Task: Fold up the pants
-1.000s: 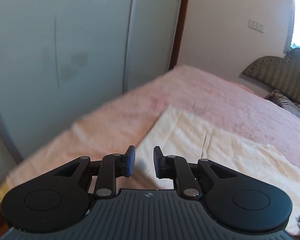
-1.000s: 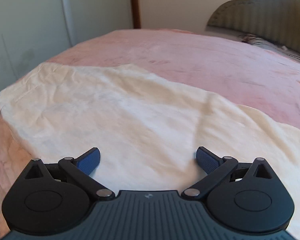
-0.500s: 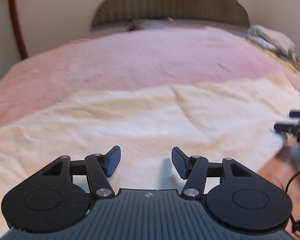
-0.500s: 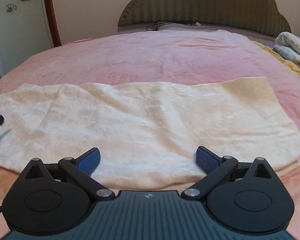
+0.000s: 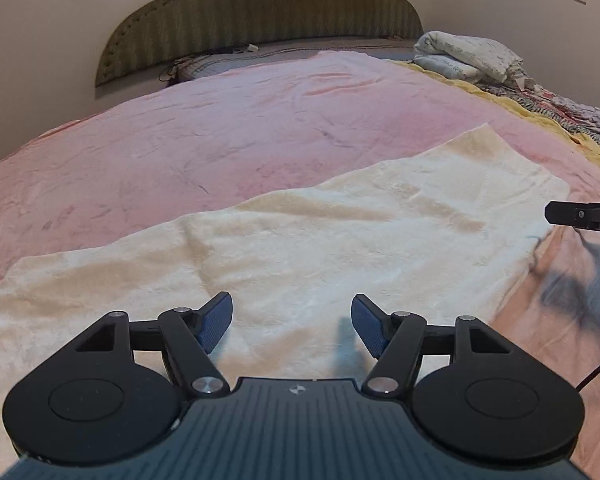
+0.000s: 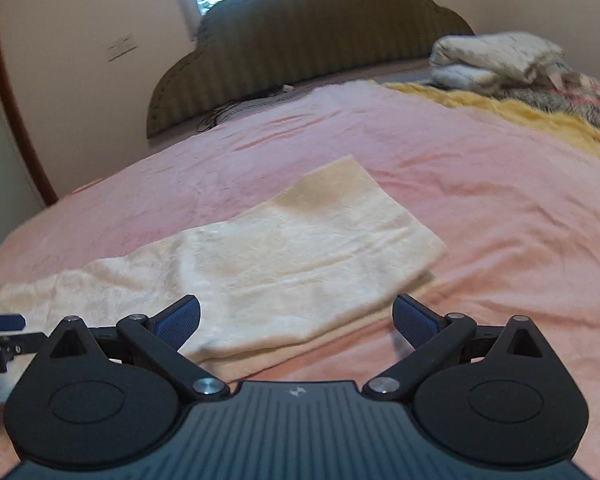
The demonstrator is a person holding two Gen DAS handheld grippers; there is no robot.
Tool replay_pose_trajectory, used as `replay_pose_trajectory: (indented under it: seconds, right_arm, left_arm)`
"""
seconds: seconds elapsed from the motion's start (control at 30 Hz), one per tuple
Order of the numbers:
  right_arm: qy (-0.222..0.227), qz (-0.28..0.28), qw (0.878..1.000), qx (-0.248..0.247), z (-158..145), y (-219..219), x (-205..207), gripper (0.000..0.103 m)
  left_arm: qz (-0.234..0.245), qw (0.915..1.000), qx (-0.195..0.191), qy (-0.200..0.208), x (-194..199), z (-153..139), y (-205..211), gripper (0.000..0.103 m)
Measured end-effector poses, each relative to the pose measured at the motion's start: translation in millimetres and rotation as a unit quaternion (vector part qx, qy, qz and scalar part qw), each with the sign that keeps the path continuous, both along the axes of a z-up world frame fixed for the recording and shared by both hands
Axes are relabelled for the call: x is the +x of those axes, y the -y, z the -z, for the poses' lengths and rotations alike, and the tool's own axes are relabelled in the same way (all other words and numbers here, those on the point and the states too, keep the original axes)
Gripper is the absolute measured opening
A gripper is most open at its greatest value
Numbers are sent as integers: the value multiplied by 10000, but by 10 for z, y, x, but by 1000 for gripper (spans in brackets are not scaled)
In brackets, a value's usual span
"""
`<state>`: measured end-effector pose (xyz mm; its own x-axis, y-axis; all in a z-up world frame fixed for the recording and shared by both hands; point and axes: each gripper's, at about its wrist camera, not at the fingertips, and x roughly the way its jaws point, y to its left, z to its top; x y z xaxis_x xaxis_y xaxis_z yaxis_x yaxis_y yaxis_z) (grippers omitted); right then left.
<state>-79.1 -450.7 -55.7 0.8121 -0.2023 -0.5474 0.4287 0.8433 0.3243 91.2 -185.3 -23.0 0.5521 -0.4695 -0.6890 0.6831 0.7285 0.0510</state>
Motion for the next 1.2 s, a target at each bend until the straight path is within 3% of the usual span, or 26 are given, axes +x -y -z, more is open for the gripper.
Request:
replay_pose_trajectory:
  seconds: [0.07,0.2,0.33,0.47,0.5,0.57,0.6,0.63,0.73,0.8,0.87,0.93,1.03,1.1,1.13,1.17,1.2]
  right_arm:
    - [47,52,9990,449,74,127,-36,103]
    - [366,51,9950,923,148,219,-75,103]
    - [758,226,9892,1235,223,367,15,103]
    - [1211,683,9760,1678,283,553,51,100]
    - [1226,815,9745,1696,286,573,58,91]
    - [1102,1044,9743,1662,303,610,73,61]
    - [1044,1117,9733,1713,322,635,75,36]
    - [1011,1165,9710,1824,358,669,71,23]
    - [1006,1097,9739,1712,319,656,80,19]
    - [893,878,9856,1138,167,518,147,18]
    - [678,485,9964,175,-36,254,263,18]
    - [406,-41,9938,-1036,-203,-134,410,18]
    - [97,-904,9618,-2584,-254,-743,565,18]
    - [-63,-1232,9346,-3336,-193,-1054,623,18]
    - [-151,-1315,9186,-3723,-145,-1198,643,18]
    - [-185,-1420,9077,-3944,-109,-1314,656,18]
    - [-150,-1520,9076,-3911,-95,-1361,654,18]
  left_arm:
    - [332,9991,162,-196,-45,83,89,70]
    - [559,9980,286,118,-172,138,161,70]
    - [486,9986,141,-172,-77,126,141,70]
    - [290,9987,20,-419,29,100,132,70]
    - [271,9986,-24,-464,50,89,135,70]
    - [240,9981,-156,-544,86,52,147,70]
    - [220,9977,-241,-597,110,34,153,70]
    - [194,9969,-354,-675,142,18,159,70]
    - [14,9909,-821,-1064,289,-19,143,70]
    - [-185,9795,-1316,-1512,425,-29,99,70]
    - [-312,9595,-1888,-2066,562,-32,64,72]
    - [-281,9343,-2454,-2569,672,-20,62,74]
    - [-159,8982,-3177,-3033,770,10,128,82]
    - [-137,8819,-3437,-3225,821,47,223,93]
    - [-154,8751,-3514,-3324,850,75,275,94]
    - [-193,8670,-3573,-3468,889,113,344,94]
    - [-256,8592,-3615,-3611,930,156,397,94]
